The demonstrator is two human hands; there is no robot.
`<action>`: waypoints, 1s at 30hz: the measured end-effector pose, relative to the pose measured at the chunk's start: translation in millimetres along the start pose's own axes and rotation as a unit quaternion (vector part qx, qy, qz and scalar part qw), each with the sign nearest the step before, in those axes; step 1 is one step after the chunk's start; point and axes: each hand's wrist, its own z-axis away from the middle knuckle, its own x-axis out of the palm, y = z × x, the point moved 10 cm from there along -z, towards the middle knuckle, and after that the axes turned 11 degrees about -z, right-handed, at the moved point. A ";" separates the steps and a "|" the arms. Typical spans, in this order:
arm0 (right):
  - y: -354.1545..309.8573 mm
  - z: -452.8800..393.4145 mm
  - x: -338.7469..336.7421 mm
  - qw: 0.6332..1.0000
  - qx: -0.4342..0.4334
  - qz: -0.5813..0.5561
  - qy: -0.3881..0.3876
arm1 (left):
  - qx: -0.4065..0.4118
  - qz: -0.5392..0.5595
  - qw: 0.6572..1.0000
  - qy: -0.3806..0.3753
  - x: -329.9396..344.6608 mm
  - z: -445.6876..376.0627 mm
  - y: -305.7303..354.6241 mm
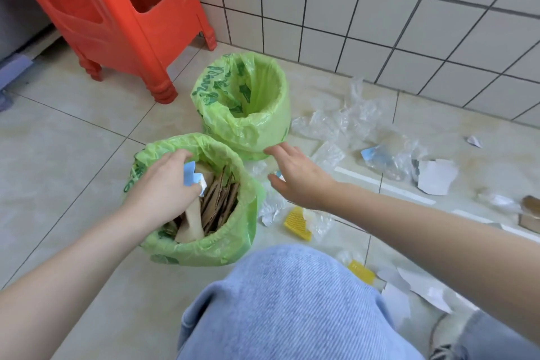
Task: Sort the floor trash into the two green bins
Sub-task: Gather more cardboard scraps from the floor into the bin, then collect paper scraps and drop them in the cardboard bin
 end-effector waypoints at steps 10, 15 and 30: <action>129.6 59.5 -30.7 0.988 0.143 -0.049 0.014 | 0.160 0.061 0.985 0.018 30.4 -14.1 155.8; 194.1 81.8 -22.3 0.980 0.194 -0.036 -0.008 | 0.171 0.057 0.981 -0.070 108.5 -53.9 206.1; 345.5 37.7 -27.9 0.960 0.276 0.053 0.006 | 0.180 -0.194 0.958 -0.109 233.1 -148.0 212.5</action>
